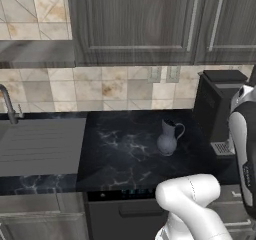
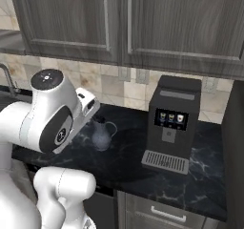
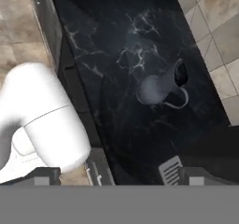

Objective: Move the cheese and lemon wedge from the top shelf to the second highest shelf to make space. Then, place the pitcher from the counter on the cleared top shelf.

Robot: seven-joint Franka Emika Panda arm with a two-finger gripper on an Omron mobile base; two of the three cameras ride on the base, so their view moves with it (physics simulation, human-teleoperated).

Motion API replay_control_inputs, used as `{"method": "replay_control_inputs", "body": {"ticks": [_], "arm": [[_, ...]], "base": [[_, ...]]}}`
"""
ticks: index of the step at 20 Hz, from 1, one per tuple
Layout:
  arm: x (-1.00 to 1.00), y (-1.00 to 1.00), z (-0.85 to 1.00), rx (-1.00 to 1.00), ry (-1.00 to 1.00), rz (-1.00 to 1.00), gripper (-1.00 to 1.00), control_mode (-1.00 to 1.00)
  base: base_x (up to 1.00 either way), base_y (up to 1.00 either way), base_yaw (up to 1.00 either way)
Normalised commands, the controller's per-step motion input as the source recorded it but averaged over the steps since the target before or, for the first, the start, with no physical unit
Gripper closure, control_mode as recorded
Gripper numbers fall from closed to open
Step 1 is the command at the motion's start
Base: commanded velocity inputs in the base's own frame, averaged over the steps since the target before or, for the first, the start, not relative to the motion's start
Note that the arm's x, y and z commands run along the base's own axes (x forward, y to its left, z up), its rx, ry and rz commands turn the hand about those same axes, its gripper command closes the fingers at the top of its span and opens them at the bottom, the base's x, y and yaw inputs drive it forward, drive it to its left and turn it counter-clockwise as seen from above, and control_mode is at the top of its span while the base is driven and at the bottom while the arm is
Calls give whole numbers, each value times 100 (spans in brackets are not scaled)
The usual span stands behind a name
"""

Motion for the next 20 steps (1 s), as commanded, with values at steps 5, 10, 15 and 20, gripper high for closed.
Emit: {"method": "replay_control_inputs", "body": {"ticks": [5, 10, 15, 20], "arm": [[18, -25, -21, -10, 0, 28, -100, -100], [26, -1, -20, -11, 0, 22, -100, -100], [34, 0, -15, -9, 0, 16, -100, -100], [49, 0, -6, -1, -2, 3, -100, -100]], "base": [[0, 0, 0], [0, 0, 0], [0, 0, 0], [0, 0, 0]]}}
